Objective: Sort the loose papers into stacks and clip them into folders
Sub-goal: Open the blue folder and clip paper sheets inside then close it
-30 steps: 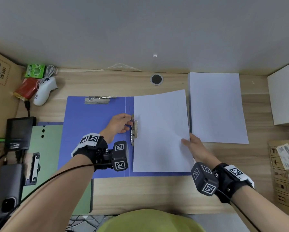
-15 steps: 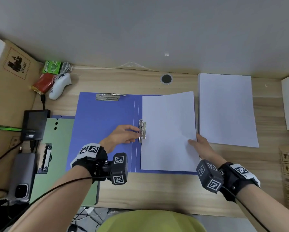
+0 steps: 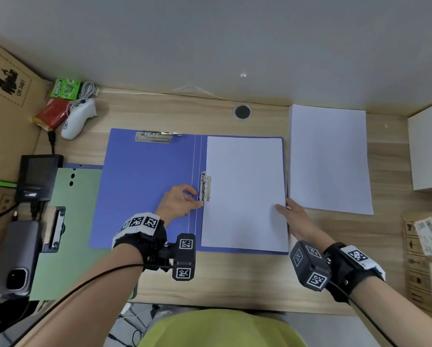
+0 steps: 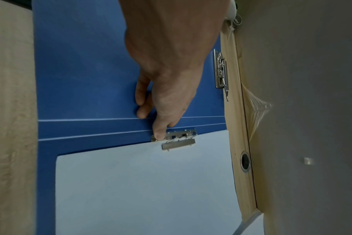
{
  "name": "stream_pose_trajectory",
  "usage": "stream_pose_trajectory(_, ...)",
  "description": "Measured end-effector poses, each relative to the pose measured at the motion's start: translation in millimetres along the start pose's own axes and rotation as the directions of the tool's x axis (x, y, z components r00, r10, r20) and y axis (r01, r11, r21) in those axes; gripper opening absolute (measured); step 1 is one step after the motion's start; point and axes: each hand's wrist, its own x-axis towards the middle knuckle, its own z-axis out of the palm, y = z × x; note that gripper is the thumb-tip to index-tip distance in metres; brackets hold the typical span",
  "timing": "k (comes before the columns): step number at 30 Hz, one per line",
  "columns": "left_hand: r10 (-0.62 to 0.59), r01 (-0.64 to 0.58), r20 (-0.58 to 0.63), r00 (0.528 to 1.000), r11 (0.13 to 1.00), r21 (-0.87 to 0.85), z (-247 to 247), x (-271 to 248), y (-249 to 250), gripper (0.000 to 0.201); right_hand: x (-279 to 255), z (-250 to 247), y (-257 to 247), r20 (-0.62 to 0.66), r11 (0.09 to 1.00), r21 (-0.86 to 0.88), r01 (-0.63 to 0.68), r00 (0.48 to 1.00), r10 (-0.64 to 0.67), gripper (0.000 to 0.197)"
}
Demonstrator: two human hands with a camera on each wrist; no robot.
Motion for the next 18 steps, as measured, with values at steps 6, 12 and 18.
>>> stream_pose_trajectory(6,0.005,-0.006,0.005,1.0,0.988,0.157,2.1,8.8,5.8,0.021,-16.9,-7.2,6.2,-0.043,0.999,0.049,-0.023,0.999,0.025,0.017)
stream_pose_trajectory(12,0.015,-0.016,0.074,0.997,1.0,0.008,-15.0,6.9,15.8,0.019,-38.3,-19.0,10.3,-0.043,0.999,0.002,-0.051,0.998,0.051,0.017)
stream_pose_trajectory(18,0.159,-0.151,0.028,0.987,0.969,-0.195,0.1,7.6,60.1,0.016,-50.1,-55.8,16.6,-0.176,0.998,0.057,-0.038,0.983,0.047,0.016)
